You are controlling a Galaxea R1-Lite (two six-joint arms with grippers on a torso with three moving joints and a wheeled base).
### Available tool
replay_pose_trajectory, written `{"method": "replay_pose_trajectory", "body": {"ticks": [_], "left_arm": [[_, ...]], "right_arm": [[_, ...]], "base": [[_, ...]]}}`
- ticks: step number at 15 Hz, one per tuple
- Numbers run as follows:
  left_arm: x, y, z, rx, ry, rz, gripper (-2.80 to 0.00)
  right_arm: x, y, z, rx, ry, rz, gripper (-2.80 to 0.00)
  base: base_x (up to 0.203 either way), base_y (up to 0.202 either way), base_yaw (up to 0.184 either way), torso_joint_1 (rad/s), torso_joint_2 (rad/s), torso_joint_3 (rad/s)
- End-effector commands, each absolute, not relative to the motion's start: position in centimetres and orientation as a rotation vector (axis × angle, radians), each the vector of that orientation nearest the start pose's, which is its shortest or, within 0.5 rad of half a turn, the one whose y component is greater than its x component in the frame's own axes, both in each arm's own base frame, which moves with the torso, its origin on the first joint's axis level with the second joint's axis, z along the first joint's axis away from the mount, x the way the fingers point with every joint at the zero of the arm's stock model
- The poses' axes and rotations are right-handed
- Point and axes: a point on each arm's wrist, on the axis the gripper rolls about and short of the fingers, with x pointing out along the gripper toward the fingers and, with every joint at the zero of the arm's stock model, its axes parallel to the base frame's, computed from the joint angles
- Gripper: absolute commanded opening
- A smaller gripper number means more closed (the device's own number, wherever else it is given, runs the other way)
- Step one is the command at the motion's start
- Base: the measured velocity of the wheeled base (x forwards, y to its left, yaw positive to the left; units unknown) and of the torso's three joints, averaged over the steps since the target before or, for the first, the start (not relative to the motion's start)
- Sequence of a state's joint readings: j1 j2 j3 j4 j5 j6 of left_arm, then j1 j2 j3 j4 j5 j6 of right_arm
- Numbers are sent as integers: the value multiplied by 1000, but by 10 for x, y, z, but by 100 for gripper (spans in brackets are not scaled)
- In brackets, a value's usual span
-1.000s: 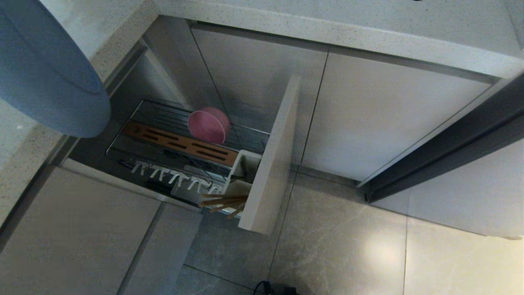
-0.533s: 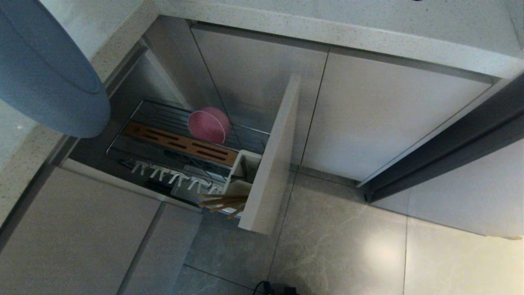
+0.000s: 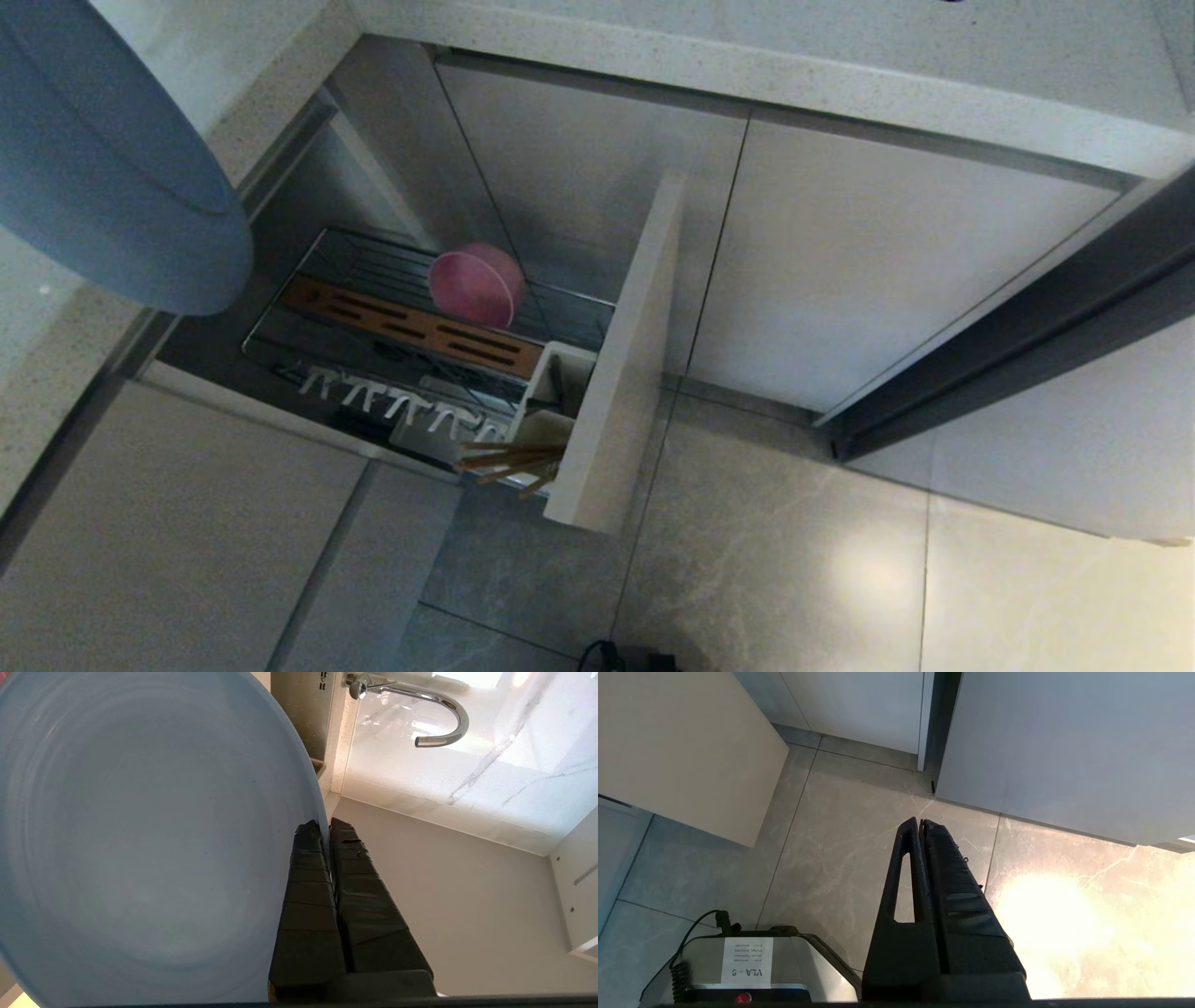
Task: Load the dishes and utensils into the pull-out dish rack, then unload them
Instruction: Pick up the plate and place it in the cupboard
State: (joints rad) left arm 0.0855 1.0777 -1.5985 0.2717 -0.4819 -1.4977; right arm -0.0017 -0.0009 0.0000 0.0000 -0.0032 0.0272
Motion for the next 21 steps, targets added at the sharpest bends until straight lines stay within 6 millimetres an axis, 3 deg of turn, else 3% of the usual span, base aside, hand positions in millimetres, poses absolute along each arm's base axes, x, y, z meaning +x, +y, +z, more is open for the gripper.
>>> {"method": "replay_pose_trajectory", "body": {"ticks": [1, 10, 17, 21], "left_arm": [[70, -5, 441, -1408, 106, -493, -280], [73, -4, 439, -1415, 119, -483, -280], [120, -2, 423, -1518, 211, -382, -280], [145, -15, 416, -1514, 130, -282, -280]], "right_arm": [[-23, 0, 75, 26, -2, -5, -280], [-23, 0, 75, 28, -2, -5, -280], [-23, 0, 75, 28, -2, -5, -280], [-23, 0, 75, 28, -2, -5, -280]], "base": [[0, 0, 0, 0, 0, 0], [-29, 0, 0, 2, 1, 0], [0, 0, 0, 0, 0, 0], [0, 0, 0, 0, 0, 0]]}}
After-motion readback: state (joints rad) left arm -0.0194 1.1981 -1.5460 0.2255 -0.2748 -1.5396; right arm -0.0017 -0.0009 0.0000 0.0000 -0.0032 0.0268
